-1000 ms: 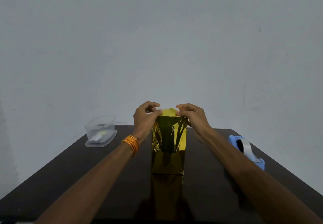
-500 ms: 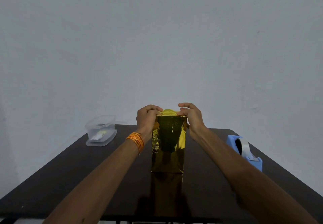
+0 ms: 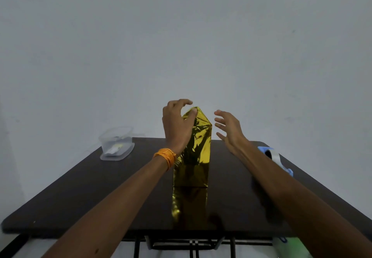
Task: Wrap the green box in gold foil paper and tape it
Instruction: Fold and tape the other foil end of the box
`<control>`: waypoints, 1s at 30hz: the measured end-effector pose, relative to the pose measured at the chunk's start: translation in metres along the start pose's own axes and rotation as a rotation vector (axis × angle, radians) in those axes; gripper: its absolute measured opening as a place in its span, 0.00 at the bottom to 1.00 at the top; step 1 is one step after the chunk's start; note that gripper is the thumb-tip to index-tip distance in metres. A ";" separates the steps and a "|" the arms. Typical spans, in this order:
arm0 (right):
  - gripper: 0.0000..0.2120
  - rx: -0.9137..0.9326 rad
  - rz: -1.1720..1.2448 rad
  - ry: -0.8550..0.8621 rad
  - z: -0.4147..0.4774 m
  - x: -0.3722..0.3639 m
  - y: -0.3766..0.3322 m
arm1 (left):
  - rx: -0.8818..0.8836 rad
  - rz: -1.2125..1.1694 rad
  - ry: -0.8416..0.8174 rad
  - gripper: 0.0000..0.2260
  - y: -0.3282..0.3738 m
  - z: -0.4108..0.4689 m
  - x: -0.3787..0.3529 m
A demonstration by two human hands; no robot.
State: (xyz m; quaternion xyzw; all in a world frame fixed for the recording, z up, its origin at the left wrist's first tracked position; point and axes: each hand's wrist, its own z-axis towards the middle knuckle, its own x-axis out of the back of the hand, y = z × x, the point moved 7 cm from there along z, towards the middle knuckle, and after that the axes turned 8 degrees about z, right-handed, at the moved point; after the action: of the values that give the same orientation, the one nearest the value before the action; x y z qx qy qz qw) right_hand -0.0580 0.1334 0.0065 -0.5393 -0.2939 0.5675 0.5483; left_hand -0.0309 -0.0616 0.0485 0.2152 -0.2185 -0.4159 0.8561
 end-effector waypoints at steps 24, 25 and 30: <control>0.11 -0.240 -0.580 0.295 -0.065 0.240 0.002 | 0.203 -0.141 -1.011 0.02 0.069 -0.157 -0.221; 0.10 -0.271 -0.531 0.275 -0.066 0.238 0.006 | 0.212 -0.138 -1.060 0.07 0.067 -0.163 -0.224; 0.07 -0.333 -0.401 0.262 -0.068 0.228 0.011 | 0.198 -0.149 -1.000 0.13 0.064 -0.169 -0.232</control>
State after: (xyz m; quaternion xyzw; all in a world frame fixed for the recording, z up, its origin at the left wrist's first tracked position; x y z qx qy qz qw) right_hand 0.0436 0.3278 -0.0869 -0.6218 -0.4105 0.3172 0.5868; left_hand -0.0280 0.1929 -0.0986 0.0847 -0.6236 -0.5050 0.5906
